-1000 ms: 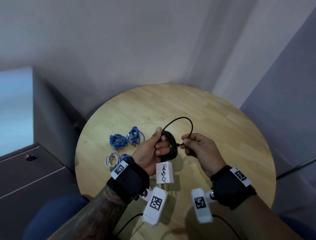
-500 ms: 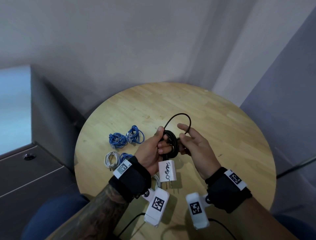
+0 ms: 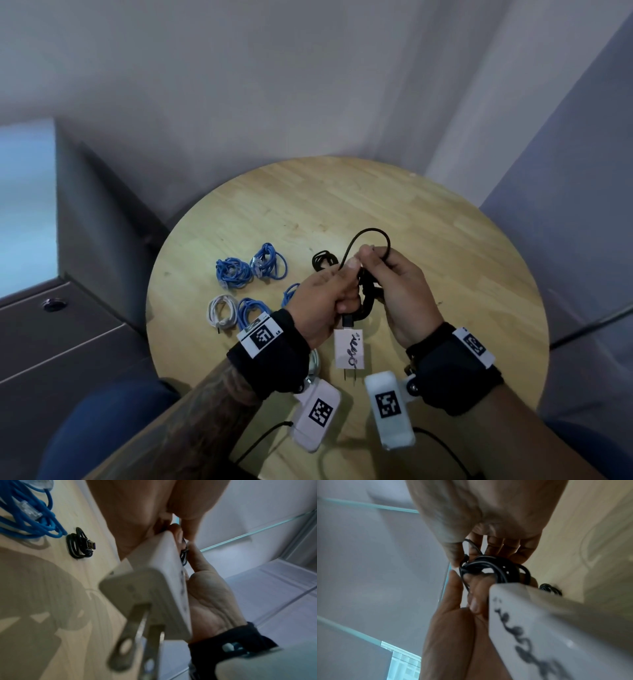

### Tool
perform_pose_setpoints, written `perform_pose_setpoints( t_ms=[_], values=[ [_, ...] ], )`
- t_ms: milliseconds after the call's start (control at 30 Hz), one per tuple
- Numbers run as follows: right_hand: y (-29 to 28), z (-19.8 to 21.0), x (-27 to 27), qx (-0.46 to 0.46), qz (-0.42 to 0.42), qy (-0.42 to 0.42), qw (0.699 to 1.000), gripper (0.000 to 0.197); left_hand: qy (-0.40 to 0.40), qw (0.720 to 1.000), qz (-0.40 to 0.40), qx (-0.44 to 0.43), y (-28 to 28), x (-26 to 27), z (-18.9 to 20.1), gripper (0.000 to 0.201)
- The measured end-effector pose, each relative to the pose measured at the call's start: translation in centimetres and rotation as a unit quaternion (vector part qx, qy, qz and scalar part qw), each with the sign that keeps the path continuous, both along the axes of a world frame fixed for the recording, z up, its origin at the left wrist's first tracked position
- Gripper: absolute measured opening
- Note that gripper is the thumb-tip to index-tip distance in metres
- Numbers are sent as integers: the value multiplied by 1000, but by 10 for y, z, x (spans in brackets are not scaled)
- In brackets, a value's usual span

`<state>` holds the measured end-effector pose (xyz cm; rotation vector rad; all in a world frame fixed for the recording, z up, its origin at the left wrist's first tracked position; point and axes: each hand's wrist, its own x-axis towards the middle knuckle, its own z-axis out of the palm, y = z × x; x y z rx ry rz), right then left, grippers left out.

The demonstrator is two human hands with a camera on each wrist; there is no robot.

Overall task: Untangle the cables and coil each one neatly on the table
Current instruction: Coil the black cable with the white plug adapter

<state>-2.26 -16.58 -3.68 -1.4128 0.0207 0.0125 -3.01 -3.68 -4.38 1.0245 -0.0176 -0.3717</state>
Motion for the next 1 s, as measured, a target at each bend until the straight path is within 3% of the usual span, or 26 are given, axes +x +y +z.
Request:
perform_pose_setpoints(
  t_ms=[133, 267, 367, 433, 733, 800, 900, 1000],
  values=[
    [-4, 4, 0, 5, -14, -1, 1000, 25, -33, 999, -25, 26, 1, 0, -7, 19],
    [-17, 14, 7, 94, 94, 48, 990, 36, -12, 1000, -6, 27, 3, -2, -11, 32],
    [-26, 15, 11, 82, 125, 78, 986, 23, -11, 998, -19, 54, 3, -3, -11, 38],
    [-29, 16, 13, 42, 97, 61, 993, 13, 0, 997, -35, 70, 0, -2, -11, 42],
    [-68, 74, 34, 5, -96, -109, 989, 20, 46, 986, -111, 115, -7, -7, -2, 34],
    [-70, 78, 33, 15, -136, -132, 982, 18, 37, 983, -120, 136, -11, -8, 3, 30],
    [-70, 80, 31, 33, -165, -150, 974, 17, 17, 981, -115, 154, -14, -13, 7, 10],
    [-73, 80, 28, 83, -177, -141, 971, 15, -46, 979, -83, 180, -13, -14, 8, 16]
  ],
)
